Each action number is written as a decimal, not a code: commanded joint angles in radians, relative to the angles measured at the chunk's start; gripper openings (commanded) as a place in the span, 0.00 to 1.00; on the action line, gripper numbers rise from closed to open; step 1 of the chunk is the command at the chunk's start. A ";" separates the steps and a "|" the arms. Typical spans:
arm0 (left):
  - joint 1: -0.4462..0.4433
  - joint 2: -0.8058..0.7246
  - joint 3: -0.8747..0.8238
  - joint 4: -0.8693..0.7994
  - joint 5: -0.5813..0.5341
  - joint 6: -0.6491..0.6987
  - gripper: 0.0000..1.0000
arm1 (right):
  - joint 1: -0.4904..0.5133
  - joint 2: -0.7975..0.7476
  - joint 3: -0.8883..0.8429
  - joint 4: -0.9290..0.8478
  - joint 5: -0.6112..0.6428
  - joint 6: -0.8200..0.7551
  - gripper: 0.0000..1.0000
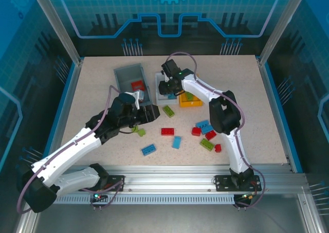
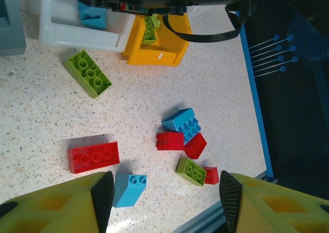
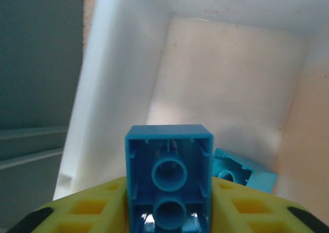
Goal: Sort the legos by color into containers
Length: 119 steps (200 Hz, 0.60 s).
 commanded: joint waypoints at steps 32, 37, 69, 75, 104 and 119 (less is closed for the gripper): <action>-0.031 0.014 0.016 -0.044 -0.066 0.092 0.60 | 0.012 -0.087 -0.017 -0.034 0.041 0.025 0.58; -0.030 0.019 0.017 -0.052 -0.066 0.107 0.60 | 0.014 -0.109 -0.030 -0.027 0.046 0.026 0.58; -0.034 0.082 0.041 -0.099 0.003 0.299 0.66 | 0.037 -0.332 -0.189 0.066 0.100 0.016 0.56; -0.035 0.099 0.046 -0.107 0.018 0.347 0.68 | 0.042 -0.386 -0.236 0.096 0.109 0.009 0.56; -0.037 0.219 0.095 -0.163 0.092 0.592 0.71 | 0.055 -0.646 -0.492 0.221 0.089 -0.037 0.57; -0.044 0.282 0.105 -0.153 0.119 0.722 0.72 | 0.054 -0.783 -0.636 0.266 0.052 -0.044 0.58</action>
